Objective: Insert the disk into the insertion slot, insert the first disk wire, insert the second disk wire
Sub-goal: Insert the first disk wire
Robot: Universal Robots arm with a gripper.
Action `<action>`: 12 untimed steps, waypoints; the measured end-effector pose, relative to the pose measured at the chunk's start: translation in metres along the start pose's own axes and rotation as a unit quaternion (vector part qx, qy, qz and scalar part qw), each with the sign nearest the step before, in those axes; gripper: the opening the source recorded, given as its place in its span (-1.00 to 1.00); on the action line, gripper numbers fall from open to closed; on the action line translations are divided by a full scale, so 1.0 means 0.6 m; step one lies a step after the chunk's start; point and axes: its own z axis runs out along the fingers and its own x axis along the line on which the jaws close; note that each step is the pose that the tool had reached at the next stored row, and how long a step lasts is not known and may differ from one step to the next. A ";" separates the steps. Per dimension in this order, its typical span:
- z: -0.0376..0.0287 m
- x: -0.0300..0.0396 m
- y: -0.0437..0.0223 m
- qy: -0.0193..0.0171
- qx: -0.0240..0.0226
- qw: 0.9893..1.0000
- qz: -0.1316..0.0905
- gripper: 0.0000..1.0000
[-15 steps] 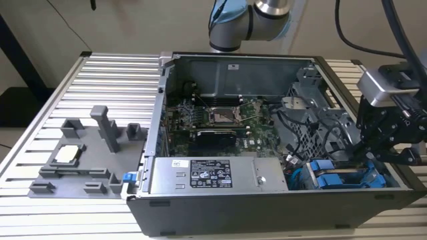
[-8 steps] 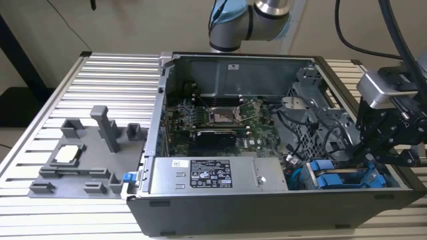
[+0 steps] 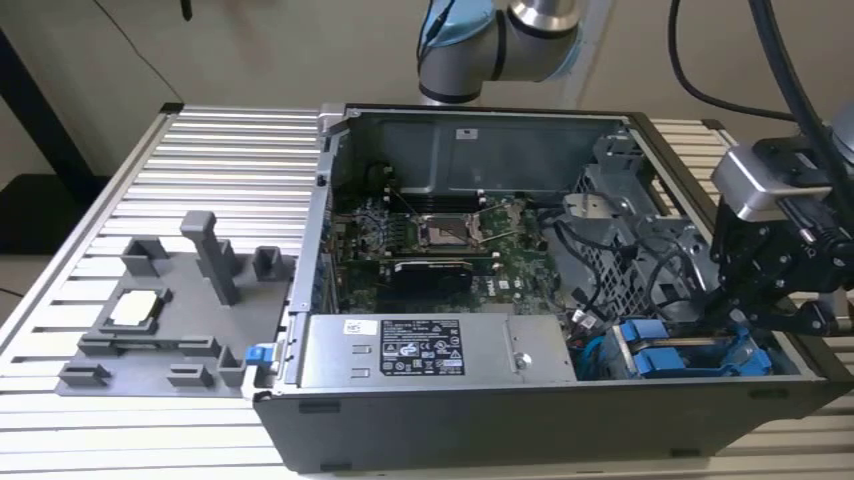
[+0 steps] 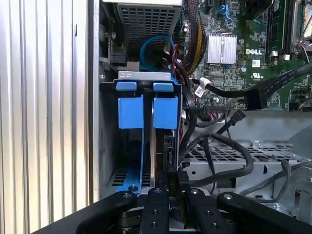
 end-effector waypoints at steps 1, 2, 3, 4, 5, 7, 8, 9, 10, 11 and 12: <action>0.001 0.000 0.000 0.000 0.000 1.000 0.000 -0.62; 0.002 0.000 0.000 0.000 0.000 1.000 0.000 -0.62; 0.003 0.000 0.000 0.000 0.000 1.000 0.000 -0.62; 0.004 0.000 0.000 0.000 0.000 1.000 0.000 -0.62; 0.005 0.000 0.000 0.000 0.000 1.000 0.000 -0.62; 0.008 0.001 0.000 0.000 0.000 1.000 0.000 -0.62; 0.009 0.001 0.000 0.000 0.000 1.000 0.000 -0.62; 0.010 0.001 0.000 0.001 0.000 1.000 0.000 -0.62; 0.011 0.001 0.000 0.000 0.000 1.000 0.000 -0.62; 0.011 0.001 0.000 0.000 0.000 1.000 0.000 -0.62; 0.012 0.001 0.000 0.000 0.000 1.000 0.000 -0.62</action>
